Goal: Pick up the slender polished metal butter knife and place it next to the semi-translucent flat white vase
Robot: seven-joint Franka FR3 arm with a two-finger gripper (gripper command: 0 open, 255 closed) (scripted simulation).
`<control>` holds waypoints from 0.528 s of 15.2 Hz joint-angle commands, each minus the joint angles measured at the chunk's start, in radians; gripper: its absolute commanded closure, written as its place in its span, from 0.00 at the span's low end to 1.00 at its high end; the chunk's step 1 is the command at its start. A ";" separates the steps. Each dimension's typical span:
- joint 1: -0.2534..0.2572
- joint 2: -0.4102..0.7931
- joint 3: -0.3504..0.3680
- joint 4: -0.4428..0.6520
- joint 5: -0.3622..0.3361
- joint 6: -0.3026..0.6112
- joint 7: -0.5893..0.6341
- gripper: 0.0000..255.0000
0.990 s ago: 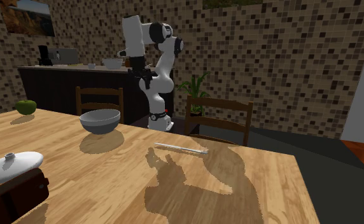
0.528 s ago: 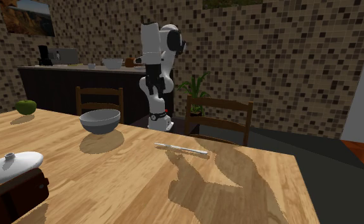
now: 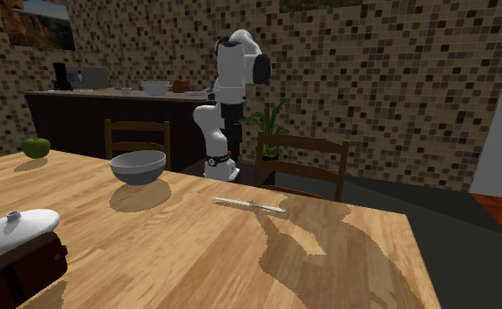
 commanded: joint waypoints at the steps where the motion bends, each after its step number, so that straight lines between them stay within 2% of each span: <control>1: -0.060 0.077 0.088 0.053 -0.018 0.038 0.138 0.00; 3: -0.134 0.164 0.187 0.108 -0.059 0.078 0.277 0.00; 5: -0.226 0.268 0.301 0.169 -0.130 0.115 0.432 0.00; 7: -0.342 0.408 0.442 0.234 -0.258 0.147 0.623 0.00; 8: -0.408 0.517 0.528 0.269 -0.374 0.157 0.754 0.00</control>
